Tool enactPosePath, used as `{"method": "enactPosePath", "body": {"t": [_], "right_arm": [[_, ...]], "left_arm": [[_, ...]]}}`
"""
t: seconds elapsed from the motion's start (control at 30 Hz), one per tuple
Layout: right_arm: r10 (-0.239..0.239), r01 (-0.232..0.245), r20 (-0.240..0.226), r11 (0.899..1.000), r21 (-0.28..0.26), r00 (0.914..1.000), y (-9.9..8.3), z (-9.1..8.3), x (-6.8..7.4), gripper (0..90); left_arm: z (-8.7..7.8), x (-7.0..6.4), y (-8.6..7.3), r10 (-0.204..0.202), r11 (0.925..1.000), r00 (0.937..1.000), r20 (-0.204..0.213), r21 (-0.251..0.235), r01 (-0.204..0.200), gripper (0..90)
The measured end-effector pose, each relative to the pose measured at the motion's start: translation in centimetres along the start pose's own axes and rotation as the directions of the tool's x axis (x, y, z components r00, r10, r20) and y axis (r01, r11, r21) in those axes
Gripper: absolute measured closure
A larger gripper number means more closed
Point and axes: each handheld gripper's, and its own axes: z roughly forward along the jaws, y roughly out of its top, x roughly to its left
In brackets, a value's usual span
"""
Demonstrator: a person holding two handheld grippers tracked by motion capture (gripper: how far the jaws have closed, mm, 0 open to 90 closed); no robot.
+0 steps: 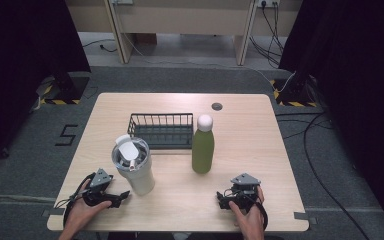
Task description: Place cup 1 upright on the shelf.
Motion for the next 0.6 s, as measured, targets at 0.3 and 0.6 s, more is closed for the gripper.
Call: {"method": "enactPosePath", "body": {"t": [0.3,0.6], "right_arm": [[-0.01,0.01,-0.007,1.0,-0.001,0.9999,0.18,0.17,0.05,0.5],[-0.034,0.034,-0.023,0.999,-0.002,0.9992,0.18,0.2,0.1,0.5]], "left_arm": [[0.01,0.01,0.0,-0.001,1.0,1.0,0.002,0.0,0.001,8.3],[-0.03,-0.03,0.01,0.008,1.0,0.9999,0.014,-0.004,-0.008,11.0]]}}
